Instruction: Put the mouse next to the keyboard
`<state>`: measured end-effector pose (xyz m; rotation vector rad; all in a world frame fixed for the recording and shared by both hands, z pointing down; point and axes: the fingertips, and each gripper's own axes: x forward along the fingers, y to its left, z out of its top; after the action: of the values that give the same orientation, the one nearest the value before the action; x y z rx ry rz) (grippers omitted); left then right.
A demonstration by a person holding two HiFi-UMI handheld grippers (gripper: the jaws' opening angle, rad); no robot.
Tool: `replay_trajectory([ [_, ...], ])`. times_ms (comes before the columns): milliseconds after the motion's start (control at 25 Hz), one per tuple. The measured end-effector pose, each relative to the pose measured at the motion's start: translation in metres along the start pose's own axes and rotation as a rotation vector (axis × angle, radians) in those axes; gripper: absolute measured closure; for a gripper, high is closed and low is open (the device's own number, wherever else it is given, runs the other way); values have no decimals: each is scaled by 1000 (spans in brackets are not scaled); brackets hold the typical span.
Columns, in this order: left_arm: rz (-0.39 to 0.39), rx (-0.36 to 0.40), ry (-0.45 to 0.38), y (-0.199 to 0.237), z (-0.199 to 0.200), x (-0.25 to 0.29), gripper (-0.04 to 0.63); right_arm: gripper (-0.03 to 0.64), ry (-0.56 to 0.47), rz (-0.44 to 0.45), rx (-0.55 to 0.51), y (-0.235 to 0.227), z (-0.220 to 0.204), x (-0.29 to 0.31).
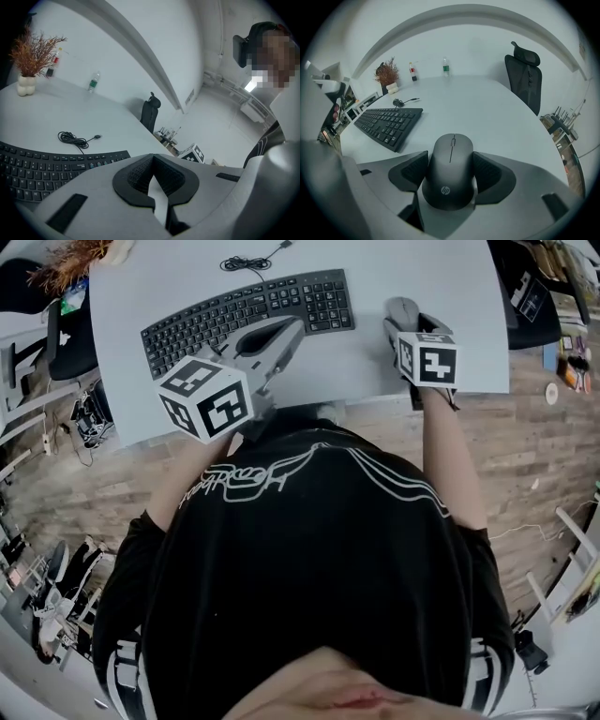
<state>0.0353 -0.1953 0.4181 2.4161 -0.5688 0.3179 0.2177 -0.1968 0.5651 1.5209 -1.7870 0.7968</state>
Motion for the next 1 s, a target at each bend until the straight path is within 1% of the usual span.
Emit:
replay_trajectory([
  [240,28,10,-25,-12,-6,-10,588,342,-31,45,-32,3,-2,-1],
  [360,48,13,-43,-20,-11,-22,588,331,-71,41,-43,0,0,-12],
  [480,73,8,-71,-25,-11,-36,588,331,-171,43,-46,-4,17,-37],
  [600,79,16,-94,-34,-9,-47,588,333,-285,89,-47,1,35,-74],
  [720,67,40,-113,-47,-1,-53,588,333,-397,130,-99,15,49,-121],
  [880,29,98,-134,-69,13,-55,588,342,-517,190,-138,37,59,-184],
  [920,18,111,-138,-76,15,-56,588,412,-547,198,-147,42,59,-200],
  [960,8,119,-142,-82,17,-57,588,547,-573,202,-158,49,59,-214],
  [1000,-3,125,-144,-88,17,-59,588,583,-591,208,-172,56,57,-228],
])
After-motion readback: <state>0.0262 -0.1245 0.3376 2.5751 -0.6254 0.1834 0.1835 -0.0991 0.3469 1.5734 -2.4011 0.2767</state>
